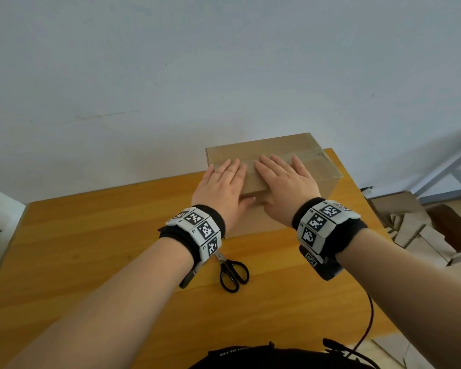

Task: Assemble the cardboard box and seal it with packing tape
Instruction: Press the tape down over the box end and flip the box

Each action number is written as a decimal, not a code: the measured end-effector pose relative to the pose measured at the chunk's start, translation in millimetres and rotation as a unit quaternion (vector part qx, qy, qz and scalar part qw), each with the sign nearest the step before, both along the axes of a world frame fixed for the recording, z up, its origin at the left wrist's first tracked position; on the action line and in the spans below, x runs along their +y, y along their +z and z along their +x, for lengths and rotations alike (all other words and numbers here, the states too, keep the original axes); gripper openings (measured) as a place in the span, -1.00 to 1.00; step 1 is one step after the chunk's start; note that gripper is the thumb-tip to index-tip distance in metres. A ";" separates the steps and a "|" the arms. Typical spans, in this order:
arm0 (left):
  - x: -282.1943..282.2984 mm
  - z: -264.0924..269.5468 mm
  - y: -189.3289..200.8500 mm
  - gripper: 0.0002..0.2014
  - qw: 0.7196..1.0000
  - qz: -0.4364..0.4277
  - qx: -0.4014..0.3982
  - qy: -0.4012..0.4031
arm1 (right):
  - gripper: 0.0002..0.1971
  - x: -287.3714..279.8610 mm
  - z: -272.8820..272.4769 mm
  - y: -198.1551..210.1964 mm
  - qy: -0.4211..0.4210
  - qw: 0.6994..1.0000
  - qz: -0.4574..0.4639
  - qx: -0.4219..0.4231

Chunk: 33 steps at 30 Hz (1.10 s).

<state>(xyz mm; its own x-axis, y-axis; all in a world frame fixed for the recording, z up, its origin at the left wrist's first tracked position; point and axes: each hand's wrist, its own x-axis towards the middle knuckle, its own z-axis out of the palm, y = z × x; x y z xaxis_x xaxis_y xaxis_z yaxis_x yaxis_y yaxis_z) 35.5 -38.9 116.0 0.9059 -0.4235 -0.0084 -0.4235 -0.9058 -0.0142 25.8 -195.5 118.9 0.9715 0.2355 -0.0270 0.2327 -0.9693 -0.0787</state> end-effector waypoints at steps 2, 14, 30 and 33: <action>2.4 1.0 0.8 -0.27 1.000 0.001 -0.002 0.001 | -0.22 -6.2 2.5 0.0 0.007 1.000 -0.022 -0.003; -9.7 -4.5 -4.5 -0.17 0.996 -0.027 0.034 0.078 | 0.20 -57.7 -3.2 -13.7 -0.167 0.986 0.009 0.007; 35.8 37.5 21.7 0.01 0.940 -0.206 0.151 0.226 | -0.23 -41.0 18.0 4.8 -0.140 0.988 0.035 -0.061; 38.1 35.0 18.0 -0.13 0.928 -0.249 0.139 0.241 | -0.41 -24.9 18.0 6.8 -0.169 0.974 0.124 -0.082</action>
